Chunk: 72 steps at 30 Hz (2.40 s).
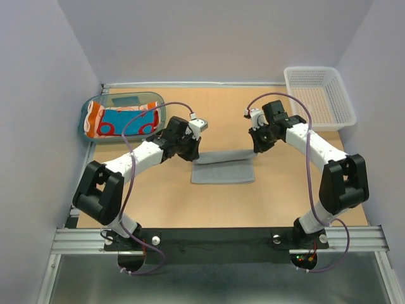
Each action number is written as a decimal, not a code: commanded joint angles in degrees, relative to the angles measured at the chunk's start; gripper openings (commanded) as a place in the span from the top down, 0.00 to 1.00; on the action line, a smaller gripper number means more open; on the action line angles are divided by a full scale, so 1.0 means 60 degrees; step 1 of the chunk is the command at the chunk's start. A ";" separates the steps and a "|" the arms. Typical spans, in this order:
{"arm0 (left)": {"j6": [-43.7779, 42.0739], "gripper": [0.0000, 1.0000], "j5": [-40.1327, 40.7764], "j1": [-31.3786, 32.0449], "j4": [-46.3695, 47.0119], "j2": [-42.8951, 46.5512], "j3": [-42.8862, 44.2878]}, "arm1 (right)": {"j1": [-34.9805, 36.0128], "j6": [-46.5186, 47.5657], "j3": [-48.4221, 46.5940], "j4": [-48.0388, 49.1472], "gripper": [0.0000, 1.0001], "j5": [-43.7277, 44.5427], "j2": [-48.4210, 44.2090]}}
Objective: Fold and stack the towels
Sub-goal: Fold the towel
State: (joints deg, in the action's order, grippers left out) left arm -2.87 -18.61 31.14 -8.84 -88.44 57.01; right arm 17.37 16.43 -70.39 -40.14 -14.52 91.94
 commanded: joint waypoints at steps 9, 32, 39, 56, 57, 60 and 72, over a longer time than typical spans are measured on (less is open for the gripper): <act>0.1533 1.00 0.0597 0.0157 -0.0284 0.0356 -0.0786 | 0.0109 -0.1492 0.0628 -0.0590 1.00 -0.1108 -0.0528; 0.2222 1.00 0.1139 0.0363 -0.0416 -0.0420 -0.1240 | 0.0138 -0.2107 0.1492 -0.0488 1.00 -0.1066 0.0511; 0.2178 1.00 0.1110 0.0377 -0.0416 -0.0260 -0.1241 | 0.0138 -0.2196 0.1434 -0.0356 0.99 -0.0876 0.0468; 0.2266 1.00 0.1315 0.0436 -0.1119 0.0985 -0.0815 | 0.0138 -0.2488 0.1111 -0.0429 1.00 -0.0729 -0.0426; 0.2281 1.00 0.1315 0.0450 -0.1119 0.1000 -0.0859 | 0.0138 -0.2489 0.1141 -0.0429 1.00 -0.0729 -0.0426; 0.2427 1.00 0.1256 0.0567 -0.1032 0.0957 -0.1078 | 0.0138 -0.2474 0.1272 -0.0414 1.00 -0.0641 -0.0237; 0.3203 0.98 0.1563 0.0787 -0.0167 0.0297 -0.2163 | 0.0182 -0.2532 0.1741 -0.0092 0.91 -0.0641 0.0189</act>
State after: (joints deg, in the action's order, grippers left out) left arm 15.03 -11.92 35.64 -10.20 -86.56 45.19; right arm 18.11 1.26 -60.62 -41.65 -19.90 93.32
